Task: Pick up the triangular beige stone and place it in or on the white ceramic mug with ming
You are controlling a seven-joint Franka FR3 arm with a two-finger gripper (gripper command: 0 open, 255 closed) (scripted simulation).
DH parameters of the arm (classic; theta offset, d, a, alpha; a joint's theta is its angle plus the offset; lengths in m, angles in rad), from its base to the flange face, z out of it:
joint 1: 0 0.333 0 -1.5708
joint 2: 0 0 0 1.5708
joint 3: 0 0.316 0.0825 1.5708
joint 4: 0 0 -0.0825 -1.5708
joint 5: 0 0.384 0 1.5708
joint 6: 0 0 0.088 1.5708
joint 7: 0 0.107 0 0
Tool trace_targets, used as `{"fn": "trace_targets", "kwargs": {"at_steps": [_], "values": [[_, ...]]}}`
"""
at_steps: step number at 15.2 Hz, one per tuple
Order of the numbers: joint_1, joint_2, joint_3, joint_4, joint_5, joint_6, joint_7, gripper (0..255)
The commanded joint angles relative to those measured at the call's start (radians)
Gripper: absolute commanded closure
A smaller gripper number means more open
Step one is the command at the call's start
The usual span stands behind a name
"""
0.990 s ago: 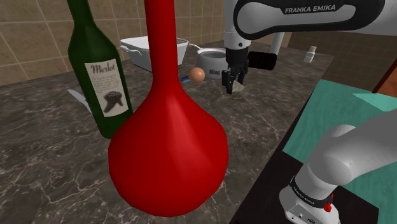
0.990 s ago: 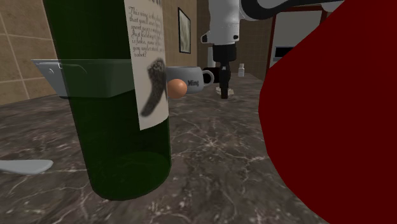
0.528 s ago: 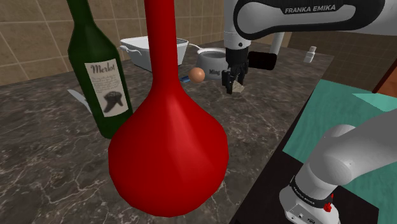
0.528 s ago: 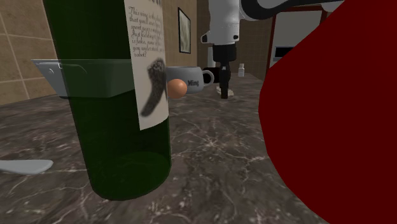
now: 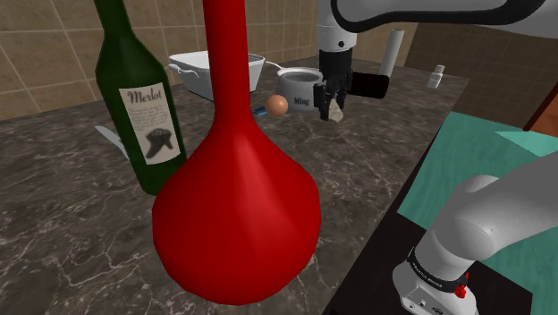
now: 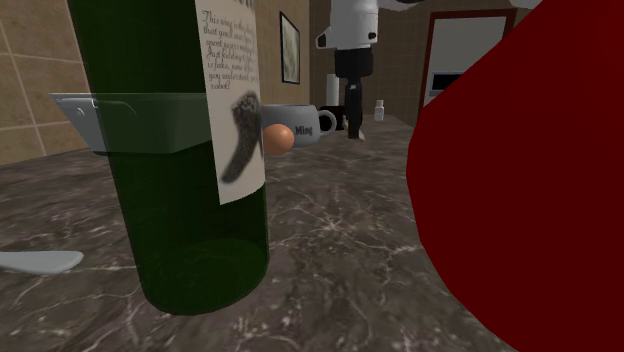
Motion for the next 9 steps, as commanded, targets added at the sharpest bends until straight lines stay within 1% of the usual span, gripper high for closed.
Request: {"fn": "trace_targets", "kwargs": {"at_steps": [1, 9], "values": [[-0.001, 0.007, 0.0, 0.033, -0.002, -0.026, -0.002, 255], [-0.007, 0.044, 0.001, 0.175, -0.009, -0.131, -0.01, 255]]}}
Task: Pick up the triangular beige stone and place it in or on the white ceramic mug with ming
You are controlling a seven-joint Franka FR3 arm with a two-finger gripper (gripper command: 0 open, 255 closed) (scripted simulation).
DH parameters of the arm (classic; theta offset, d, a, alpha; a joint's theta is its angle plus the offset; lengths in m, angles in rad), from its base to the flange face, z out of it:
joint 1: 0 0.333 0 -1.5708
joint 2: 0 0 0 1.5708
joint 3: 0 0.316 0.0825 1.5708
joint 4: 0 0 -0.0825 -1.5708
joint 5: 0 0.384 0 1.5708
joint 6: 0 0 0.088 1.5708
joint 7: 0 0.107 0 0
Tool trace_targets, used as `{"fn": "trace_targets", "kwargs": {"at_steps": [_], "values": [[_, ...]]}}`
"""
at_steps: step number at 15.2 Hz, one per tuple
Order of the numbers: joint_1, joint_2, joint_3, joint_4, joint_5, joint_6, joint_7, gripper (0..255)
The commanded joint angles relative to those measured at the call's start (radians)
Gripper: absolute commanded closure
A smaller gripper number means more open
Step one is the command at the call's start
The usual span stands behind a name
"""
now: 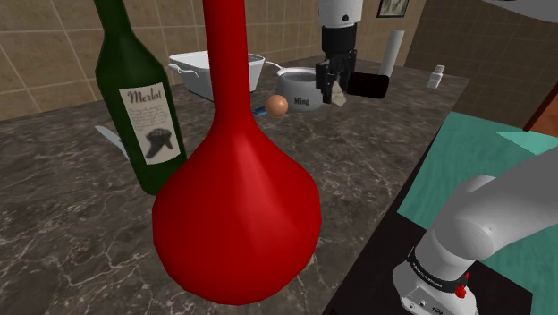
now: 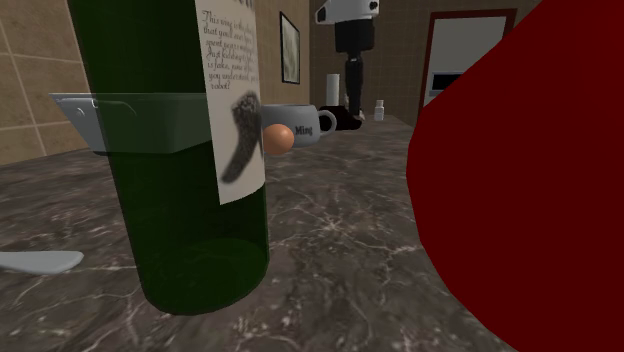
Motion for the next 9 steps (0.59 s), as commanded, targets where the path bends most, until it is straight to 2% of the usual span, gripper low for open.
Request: {"fn": "trace_targets", "kwargs": {"at_steps": [1, 9], "values": [[-0.001, 0.009, 0.0, 0.039, -0.002, -0.03, -0.002, 255], [-0.007, 0.063, 0.005, 0.202, -0.012, -0.14, -0.008, 255]]}}
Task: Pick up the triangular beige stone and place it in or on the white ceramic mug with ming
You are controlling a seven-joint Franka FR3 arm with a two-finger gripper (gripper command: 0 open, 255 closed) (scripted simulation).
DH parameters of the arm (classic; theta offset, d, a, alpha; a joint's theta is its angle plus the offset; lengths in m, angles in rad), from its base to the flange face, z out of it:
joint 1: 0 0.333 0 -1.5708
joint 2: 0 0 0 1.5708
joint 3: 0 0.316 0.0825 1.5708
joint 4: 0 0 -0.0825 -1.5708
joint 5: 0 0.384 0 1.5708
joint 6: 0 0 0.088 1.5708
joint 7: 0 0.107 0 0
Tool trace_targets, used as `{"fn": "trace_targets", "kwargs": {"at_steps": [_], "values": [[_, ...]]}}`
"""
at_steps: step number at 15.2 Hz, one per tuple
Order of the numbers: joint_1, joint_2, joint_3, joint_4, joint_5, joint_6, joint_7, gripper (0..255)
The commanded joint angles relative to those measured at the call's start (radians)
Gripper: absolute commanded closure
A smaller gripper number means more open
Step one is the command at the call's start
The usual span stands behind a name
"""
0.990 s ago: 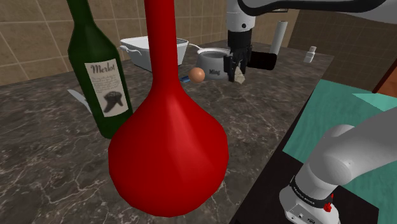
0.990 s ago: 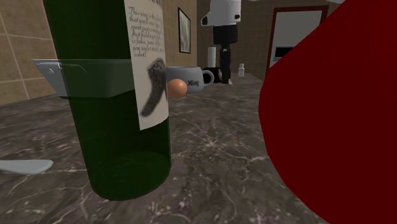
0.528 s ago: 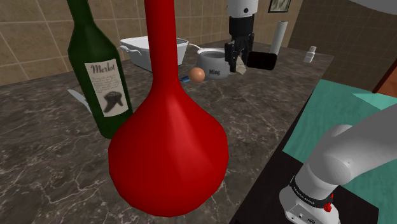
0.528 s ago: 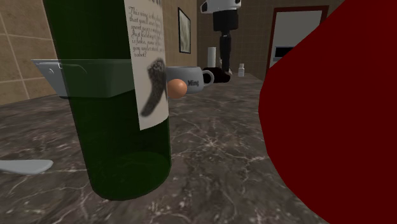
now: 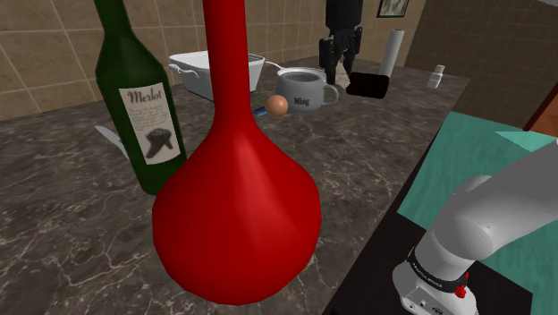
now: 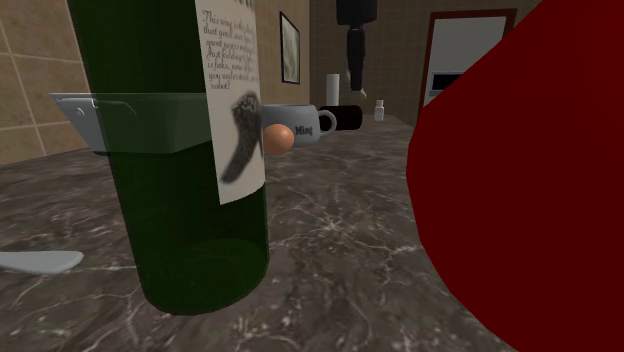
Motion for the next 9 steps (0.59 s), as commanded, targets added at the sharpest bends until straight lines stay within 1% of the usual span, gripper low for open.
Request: {"fn": "trace_targets", "kwargs": {"at_steps": [1, 6, 7, 9], "values": [[-0.001, 0.016, 0.003, 0.044, -0.003, -0.029, 0.0, 255], [-0.004, 0.06, 0.009, 0.16, -0.011, -0.102, -0.002, 255], [-0.004, 0.062, 0.009, 0.165, -0.012, -0.105, -0.002, 255], [-0.014, 0.128, 0.001, 0.226, -0.03, -0.099, -0.021, 255]]}}
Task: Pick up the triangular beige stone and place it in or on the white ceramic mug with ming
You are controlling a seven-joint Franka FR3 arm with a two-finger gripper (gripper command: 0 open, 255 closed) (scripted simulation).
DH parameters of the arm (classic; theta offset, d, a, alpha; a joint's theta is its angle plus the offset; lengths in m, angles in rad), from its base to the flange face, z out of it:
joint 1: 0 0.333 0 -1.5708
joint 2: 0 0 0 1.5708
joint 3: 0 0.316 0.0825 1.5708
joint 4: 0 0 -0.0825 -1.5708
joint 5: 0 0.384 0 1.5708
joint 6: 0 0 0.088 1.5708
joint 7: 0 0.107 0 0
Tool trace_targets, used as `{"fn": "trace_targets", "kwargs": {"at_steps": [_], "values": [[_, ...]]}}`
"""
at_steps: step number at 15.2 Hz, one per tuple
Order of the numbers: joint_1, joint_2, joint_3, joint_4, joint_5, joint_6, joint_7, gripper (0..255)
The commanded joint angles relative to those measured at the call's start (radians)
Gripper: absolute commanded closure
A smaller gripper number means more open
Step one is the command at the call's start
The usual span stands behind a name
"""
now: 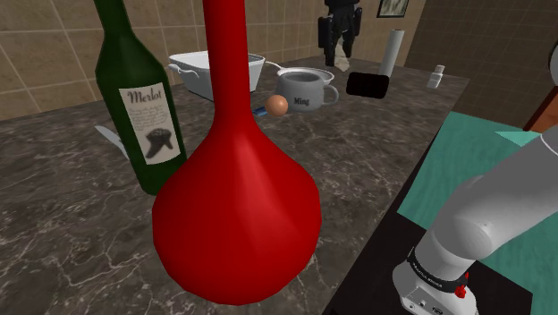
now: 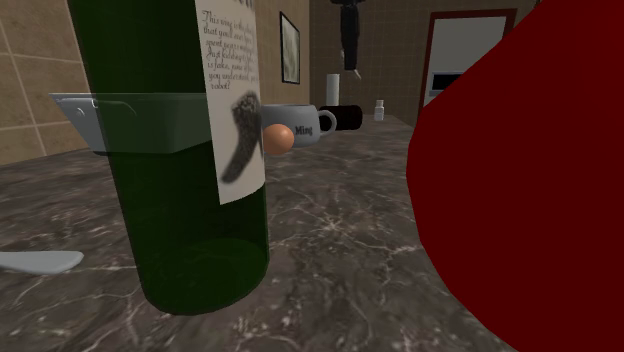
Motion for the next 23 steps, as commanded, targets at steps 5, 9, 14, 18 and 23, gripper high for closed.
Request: {"fn": "trace_targets", "kwargs": {"at_steps": [5, 9, 14, 18, 23], "values": [[-0.025, 0.211, -0.018, 0.219, -0.052, -0.007, -0.053, 255], [-0.031, 0.392, -0.025, 0.444, -0.094, -0.049, -0.089, 255], [-0.043, 0.405, -0.032, 0.398, -0.092, 0.012, -0.097, 255], [-0.051, 0.356, -0.036, 0.273, -0.078, 0.089, -0.091, 255], [-0.057, 0.31, -0.04, 0.142, -0.066, 0.175, -0.085, 255]]}}
